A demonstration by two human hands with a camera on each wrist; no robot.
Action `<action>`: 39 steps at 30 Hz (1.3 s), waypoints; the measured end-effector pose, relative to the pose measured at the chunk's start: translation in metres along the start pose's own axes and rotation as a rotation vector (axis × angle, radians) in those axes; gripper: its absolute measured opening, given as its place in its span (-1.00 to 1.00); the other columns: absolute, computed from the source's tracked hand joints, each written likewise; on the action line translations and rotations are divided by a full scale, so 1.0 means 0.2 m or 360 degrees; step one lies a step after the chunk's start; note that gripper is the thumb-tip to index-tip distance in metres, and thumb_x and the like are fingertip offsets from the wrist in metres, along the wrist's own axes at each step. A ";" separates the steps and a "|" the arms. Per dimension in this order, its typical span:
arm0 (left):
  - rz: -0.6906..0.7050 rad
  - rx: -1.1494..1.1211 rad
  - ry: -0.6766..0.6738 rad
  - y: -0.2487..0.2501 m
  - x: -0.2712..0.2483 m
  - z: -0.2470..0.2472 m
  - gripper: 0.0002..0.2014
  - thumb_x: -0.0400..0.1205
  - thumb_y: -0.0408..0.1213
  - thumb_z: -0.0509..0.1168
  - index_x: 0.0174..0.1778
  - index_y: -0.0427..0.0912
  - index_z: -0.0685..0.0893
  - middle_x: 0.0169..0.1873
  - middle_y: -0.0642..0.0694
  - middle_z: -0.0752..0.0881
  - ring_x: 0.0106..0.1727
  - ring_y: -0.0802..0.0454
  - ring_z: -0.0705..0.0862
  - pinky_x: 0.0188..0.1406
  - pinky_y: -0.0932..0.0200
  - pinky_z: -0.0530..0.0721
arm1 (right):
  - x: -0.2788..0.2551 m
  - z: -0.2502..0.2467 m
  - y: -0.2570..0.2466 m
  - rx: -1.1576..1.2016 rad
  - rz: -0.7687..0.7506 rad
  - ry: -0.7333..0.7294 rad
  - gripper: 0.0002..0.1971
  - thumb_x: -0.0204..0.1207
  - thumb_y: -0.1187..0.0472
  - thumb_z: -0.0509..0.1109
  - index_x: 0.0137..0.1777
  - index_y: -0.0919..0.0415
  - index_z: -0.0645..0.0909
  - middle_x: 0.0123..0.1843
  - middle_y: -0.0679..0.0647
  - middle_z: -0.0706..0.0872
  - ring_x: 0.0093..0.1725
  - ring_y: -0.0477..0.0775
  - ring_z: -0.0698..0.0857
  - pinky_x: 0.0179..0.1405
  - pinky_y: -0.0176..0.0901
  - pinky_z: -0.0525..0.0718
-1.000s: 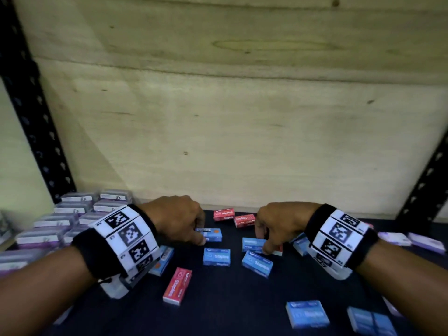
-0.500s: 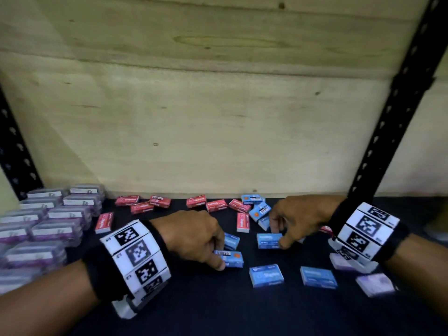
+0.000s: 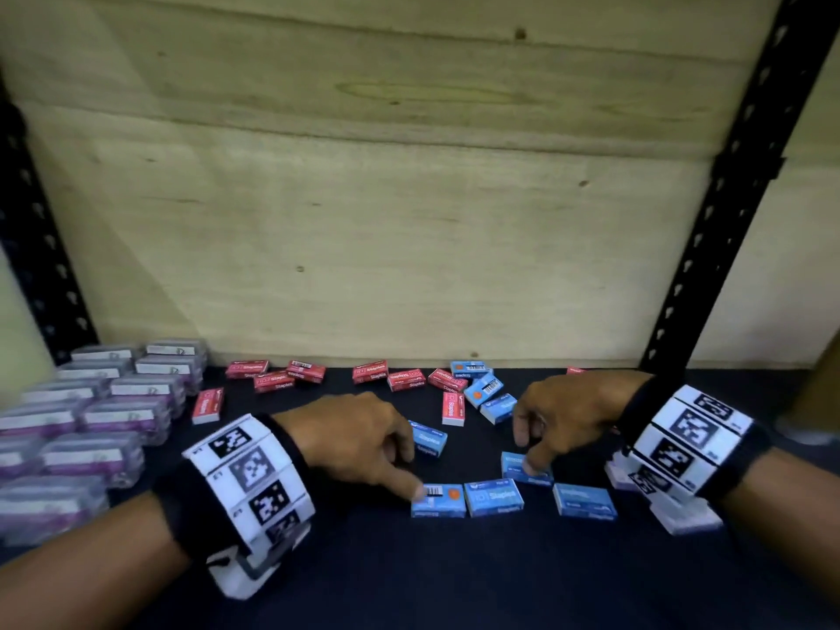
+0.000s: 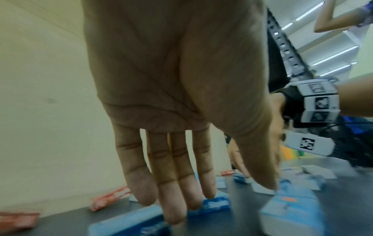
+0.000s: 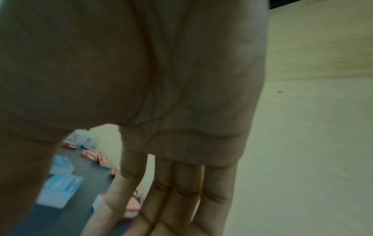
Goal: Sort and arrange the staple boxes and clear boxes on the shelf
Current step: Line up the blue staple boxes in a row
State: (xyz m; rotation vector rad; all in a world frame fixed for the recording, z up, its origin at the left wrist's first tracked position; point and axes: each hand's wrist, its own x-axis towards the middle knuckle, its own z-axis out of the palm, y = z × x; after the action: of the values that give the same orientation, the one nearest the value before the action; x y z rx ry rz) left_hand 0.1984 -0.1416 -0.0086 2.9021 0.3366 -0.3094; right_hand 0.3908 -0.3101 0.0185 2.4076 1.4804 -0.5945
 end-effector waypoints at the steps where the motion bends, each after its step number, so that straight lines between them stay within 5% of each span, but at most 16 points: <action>1: -0.0034 -0.0035 0.0057 -0.04 0.00 -0.02 -0.48 0.37 0.41 0.38 0.12 0.18 0.70 -0.07 0.27 0.71 -0.02 0.26 0.67 0.04 0.14 0.68 | 0.02 -0.02 -0.03 0.0015 -0.0022 0.0036 -0.63 0.41 -0.13 0.56 0.12 0.02 0.70 0.05 -0.07 0.77 0.00 -0.01 0.73 0.14 -0.06 0.69; 10: -0.0262 0.0254 0.0035 -0.27 0.00 -0.07 -0.51 0.45 0.16 0.48 0.28 0.11 0.66 -0.07 0.19 0.60 0.00 0.12 0.61 0.00 0.13 0.63 | 0.28 -0.08 -0.37 -0.0164 -0.0224 0.0096 -0.50 0.41 -0.26 0.51 0.14 0.14 0.73 0.04 0.02 0.79 -0.04 0.07 0.72 -0.07 -0.10 0.64; 15: -0.0258 0.0355 0.0023 -0.28 0.04 -0.05 -0.60 0.49 0.13 0.45 0.19 0.06 0.69 -0.03 0.10 0.55 0.05 0.03 0.61 -0.11 0.13 0.56 | 0.34 -0.05 -0.41 -0.0241 -0.0198 0.0090 -0.48 0.39 -0.18 0.57 0.16 0.22 0.70 0.11 0.10 0.77 0.07 0.17 0.73 0.07 0.01 0.69; 17: -0.0264 0.0330 0.0019 -0.27 0.06 -0.06 -0.65 0.49 0.12 0.46 0.12 0.05 0.71 -0.05 0.10 0.56 0.03 0.04 0.61 -0.13 0.13 0.56 | 0.31 -0.05 -0.38 -0.0208 -0.0201 0.0086 -0.52 0.40 -0.13 0.58 0.20 0.15 0.67 0.12 0.04 0.74 0.05 0.11 0.69 0.02 -0.05 0.64; 22: -0.0128 0.0266 0.0079 -0.15 0.09 -0.09 -0.64 0.48 0.17 0.43 0.08 0.06 0.71 -0.08 0.14 0.60 -0.04 0.07 0.62 -0.23 0.17 0.47 | 0.22 -0.09 -0.20 -0.0130 -0.0136 0.0124 -0.63 0.35 -0.06 0.64 0.06 0.00 0.61 -0.25 -0.18 0.57 -0.12 0.00 0.61 -0.20 -0.18 0.53; 28: 0.0099 0.0246 0.0100 0.11 0.22 -0.09 -0.59 0.49 0.19 0.43 0.16 0.06 0.71 -0.10 0.15 0.61 -0.05 0.08 0.60 -0.16 0.17 0.54 | 0.11 -0.04 0.04 -0.0154 0.0071 0.0111 -0.65 0.33 0.00 0.66 0.02 -0.08 0.60 -0.25 -0.20 0.59 -0.04 0.03 0.64 -0.02 -0.15 0.59; 39: 0.0121 0.0377 0.0016 0.29 0.35 -0.03 -0.59 0.50 0.19 0.40 0.07 -0.05 0.74 -0.02 0.02 0.74 -0.01 -0.03 0.69 -0.03 0.00 0.72 | -0.01 0.08 0.23 -0.0069 0.0259 0.0050 -0.61 0.30 -0.09 0.67 0.06 -0.06 0.65 -0.27 -0.22 0.58 -0.28 -0.20 0.53 -0.26 -0.23 0.50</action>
State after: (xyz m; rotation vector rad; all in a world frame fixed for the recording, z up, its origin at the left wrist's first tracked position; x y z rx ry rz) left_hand 0.2808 -0.1816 -0.0088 3.1396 0.2026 -0.3438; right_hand 0.4284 -0.3390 0.0059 2.4837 1.2789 -0.4859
